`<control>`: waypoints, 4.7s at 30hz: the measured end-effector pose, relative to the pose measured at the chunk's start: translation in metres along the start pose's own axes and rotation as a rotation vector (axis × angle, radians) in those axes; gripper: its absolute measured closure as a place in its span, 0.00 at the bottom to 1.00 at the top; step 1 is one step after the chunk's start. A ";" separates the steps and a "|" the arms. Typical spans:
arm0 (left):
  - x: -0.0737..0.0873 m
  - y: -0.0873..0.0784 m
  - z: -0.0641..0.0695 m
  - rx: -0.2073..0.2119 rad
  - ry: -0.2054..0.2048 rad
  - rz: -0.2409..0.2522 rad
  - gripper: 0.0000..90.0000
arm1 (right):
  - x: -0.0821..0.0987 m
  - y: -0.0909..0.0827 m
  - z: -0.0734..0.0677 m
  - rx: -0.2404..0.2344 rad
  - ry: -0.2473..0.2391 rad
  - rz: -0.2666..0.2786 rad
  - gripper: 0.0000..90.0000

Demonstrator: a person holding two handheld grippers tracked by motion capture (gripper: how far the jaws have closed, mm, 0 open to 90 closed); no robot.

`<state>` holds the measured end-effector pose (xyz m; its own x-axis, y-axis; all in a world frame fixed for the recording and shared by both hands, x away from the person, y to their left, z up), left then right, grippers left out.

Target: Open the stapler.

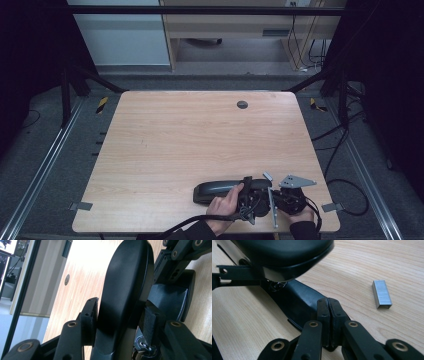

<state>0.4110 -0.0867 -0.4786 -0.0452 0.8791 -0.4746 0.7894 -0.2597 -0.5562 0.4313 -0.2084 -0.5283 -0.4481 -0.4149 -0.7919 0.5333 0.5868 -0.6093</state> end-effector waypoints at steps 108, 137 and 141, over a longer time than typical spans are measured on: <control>0.033 -0.071 -0.085 -0.012 -0.406 0.205 0.64 | 0.000 0.001 -0.003 -0.008 -0.017 0.003 1.00; 0.048 -0.081 -0.098 -0.006 -0.478 0.231 0.64 | 0.001 0.001 -0.004 -0.016 -0.024 0.009 1.00; 0.051 -0.082 -0.101 -0.005 -0.494 0.233 0.64 | 0.001 0.001 -0.003 -0.014 -0.030 0.011 1.00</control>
<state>0.4055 0.0195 -0.3884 -0.1496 0.5056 -0.8497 0.8157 -0.4226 -0.3950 0.4294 -0.2056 -0.5296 -0.4205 -0.4293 -0.7993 0.5280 0.6006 -0.6004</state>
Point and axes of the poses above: each handheld gripper's, and its own axes: y roughly forward along the jaws, x roughly out of its underside, z roughly to its right, the point moved 5 cm from there along y, roughly forward along the jaws, and after that the axes turned 9 degrees about -y, right-handed, at the moved point
